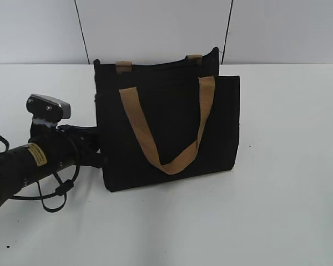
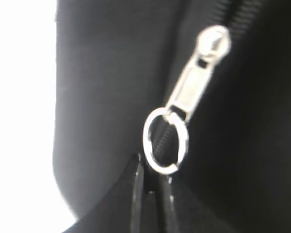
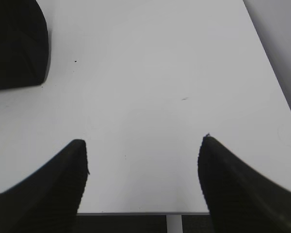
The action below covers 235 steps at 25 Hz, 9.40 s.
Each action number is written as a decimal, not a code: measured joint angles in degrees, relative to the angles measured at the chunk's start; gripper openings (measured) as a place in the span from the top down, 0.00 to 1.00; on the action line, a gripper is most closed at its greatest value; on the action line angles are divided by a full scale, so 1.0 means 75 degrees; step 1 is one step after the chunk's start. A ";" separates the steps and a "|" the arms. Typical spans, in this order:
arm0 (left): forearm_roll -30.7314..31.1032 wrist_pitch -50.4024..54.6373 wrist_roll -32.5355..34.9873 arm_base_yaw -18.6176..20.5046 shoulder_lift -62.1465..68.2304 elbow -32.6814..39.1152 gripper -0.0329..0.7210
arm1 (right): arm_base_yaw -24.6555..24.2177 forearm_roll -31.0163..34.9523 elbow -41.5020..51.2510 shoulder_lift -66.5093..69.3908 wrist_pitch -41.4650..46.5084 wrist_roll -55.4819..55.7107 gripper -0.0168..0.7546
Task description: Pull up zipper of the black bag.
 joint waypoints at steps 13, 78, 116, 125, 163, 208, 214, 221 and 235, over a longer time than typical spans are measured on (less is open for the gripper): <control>-0.0539 0.2299 0.0017 0.0000 -0.3526 0.0809 0.91 | 0.0000 0.0000 0.0000 0.0000 0.0000 0.0000 0.27; 0.0949 0.5213 0.0209 -0.0253 -0.5807 -0.0377 0.91 | 0.5186 0.4023 -0.3058 1.0989 -0.8032 -0.4605 0.27; 0.0949 0.5221 0.0202 -0.0253 -0.5807 -0.0377 0.91 | 0.5652 0.4014 -0.5841 1.3786 -0.6967 -0.4981 0.74; 0.0949 0.5281 0.0202 -0.0253 -0.5807 -0.0377 0.91 | 0.5652 0.4014 -0.5841 1.3786 -0.7015 -0.4988 1.00; 0.0987 0.7735 0.0231 -0.0253 -0.5807 -0.0379 0.92 | 0.4596 0.5622 -0.5843 1.3317 -0.5565 -0.4971 1.00; -0.0692 0.8643 0.0234 -0.0253 -0.5816 -0.0392 0.41 | 0.1998 0.5543 -0.5843 1.2807 -0.3199 -0.4993 0.45; -0.1793 0.9853 0.0234 -0.0253 -0.6262 -0.0562 0.24 | 0.2003 0.5536 -0.5843 1.2413 -0.2695 -0.4457 0.26; -0.2204 1.1574 0.0234 -0.0253 -0.7634 -0.0583 0.25 | 0.2003 0.5462 -0.5843 1.1996 -0.2061 -0.3840 0.25; -0.2142 1.5436 0.0234 -0.0253 -1.1590 -0.0622 0.27 | 0.2013 0.4330 -0.5843 0.9999 0.0487 -0.3109 0.25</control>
